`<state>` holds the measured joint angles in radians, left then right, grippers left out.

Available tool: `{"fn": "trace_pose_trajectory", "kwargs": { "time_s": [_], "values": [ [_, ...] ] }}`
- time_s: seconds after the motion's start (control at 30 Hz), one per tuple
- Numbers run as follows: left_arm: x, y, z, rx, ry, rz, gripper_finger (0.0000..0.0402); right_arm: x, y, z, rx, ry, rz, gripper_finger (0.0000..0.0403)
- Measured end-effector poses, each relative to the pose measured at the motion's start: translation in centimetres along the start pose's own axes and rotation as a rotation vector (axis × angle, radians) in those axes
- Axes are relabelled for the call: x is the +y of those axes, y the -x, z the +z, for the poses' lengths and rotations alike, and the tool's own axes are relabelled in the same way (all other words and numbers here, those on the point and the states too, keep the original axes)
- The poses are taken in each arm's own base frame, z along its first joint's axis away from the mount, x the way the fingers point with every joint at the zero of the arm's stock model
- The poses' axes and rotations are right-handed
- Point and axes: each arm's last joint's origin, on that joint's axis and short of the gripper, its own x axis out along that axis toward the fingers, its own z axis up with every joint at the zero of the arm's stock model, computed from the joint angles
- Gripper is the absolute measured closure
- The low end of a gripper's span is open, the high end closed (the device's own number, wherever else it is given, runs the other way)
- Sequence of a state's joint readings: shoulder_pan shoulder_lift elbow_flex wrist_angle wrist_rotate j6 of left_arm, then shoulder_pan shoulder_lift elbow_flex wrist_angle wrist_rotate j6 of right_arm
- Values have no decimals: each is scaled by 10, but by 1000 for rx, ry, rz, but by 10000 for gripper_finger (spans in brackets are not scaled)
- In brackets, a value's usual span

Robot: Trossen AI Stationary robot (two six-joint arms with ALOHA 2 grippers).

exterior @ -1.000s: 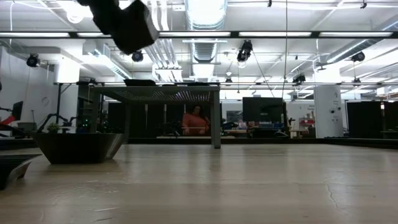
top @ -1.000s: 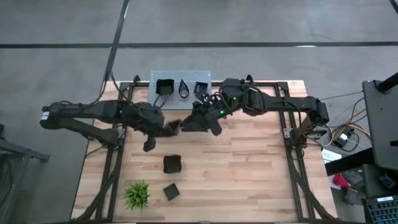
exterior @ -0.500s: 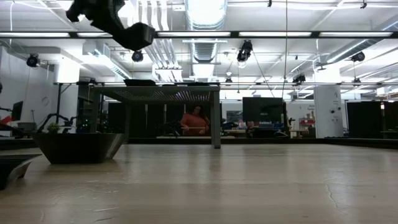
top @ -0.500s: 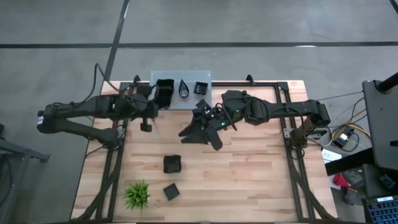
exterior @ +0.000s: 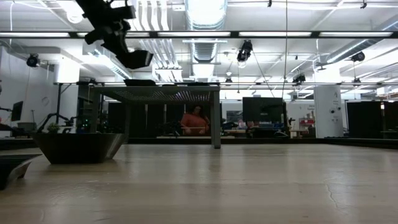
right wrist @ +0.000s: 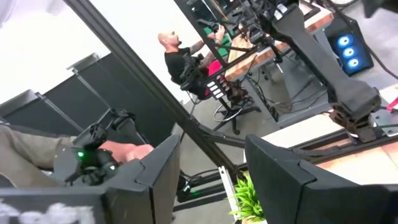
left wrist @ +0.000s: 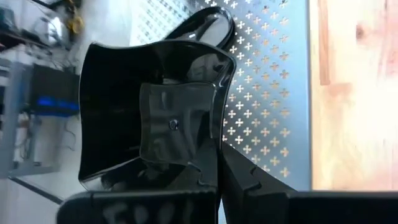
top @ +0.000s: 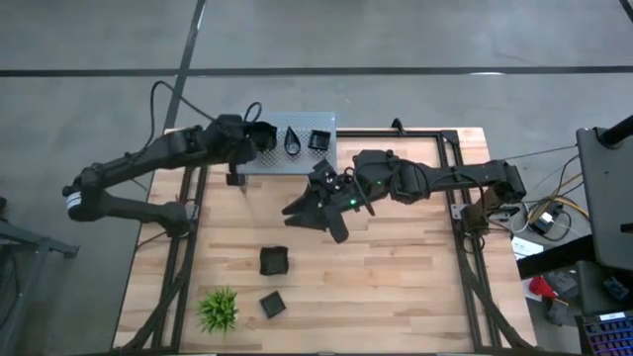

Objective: Pick & Place Mini shaped plates
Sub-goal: Stack the rightmost distorted square plate on top of the other square plates on the shelf

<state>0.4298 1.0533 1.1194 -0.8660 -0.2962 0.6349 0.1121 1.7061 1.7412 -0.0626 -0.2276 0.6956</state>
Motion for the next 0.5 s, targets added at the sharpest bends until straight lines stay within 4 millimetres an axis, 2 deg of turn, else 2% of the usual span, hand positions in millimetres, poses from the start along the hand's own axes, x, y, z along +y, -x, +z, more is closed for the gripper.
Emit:
{"fn": "trace_pose_trajectory", "kwargs": {
  "time_s": [0.37, 0.5],
  "values": [
    [14, -33, 16, 58, 24, -36, 402, -3, -3, -2, -8, -10, -25, 235],
    [17, -40, 16, 116, 21, -48, 402, -3, -3, -2, -9, -12, -25, 237]
  ]
}}
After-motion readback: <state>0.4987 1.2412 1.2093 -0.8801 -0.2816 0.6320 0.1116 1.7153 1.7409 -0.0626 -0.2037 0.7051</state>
